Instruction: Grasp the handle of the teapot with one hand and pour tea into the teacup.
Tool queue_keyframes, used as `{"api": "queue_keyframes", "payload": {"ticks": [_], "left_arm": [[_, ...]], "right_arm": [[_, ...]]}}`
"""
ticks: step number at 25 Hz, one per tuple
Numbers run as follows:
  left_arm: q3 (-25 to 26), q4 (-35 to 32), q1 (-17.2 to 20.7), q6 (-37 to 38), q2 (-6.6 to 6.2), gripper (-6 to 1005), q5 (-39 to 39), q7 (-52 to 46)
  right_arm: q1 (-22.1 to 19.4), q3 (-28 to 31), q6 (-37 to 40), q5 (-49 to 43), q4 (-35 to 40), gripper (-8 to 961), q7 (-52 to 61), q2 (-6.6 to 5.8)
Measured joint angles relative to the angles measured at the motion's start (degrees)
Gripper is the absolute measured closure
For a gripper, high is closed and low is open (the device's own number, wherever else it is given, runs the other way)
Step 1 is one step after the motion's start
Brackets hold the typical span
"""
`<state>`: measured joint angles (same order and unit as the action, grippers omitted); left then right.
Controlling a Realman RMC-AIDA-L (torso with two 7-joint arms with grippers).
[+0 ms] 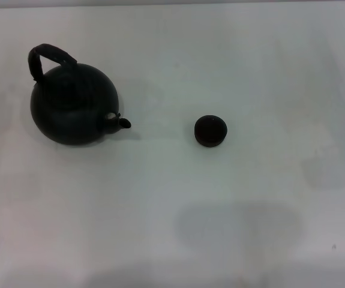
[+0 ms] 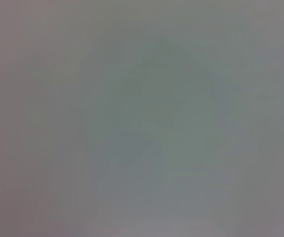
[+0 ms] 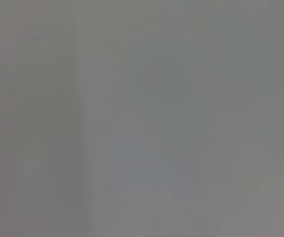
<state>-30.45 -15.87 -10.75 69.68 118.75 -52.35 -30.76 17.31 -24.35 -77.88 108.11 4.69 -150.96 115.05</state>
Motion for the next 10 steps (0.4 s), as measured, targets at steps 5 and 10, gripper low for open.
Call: {"api": "queue_keyframes", "payload": {"ticks": [5,10], "left_arm": [[0.03,-0.07,0.3,1.01,0.02,258,0.22,0.07],[-0.09,0.33,-0.32,-0.45,-0.11,258,0.57,1.23]], "right_arm": [[0.01,0.04,-0.4,0.5,0.41,128,-0.04,0.0],[0.19,0.08,-0.53,1.22,0.15,128,-0.35,-0.01]]}}
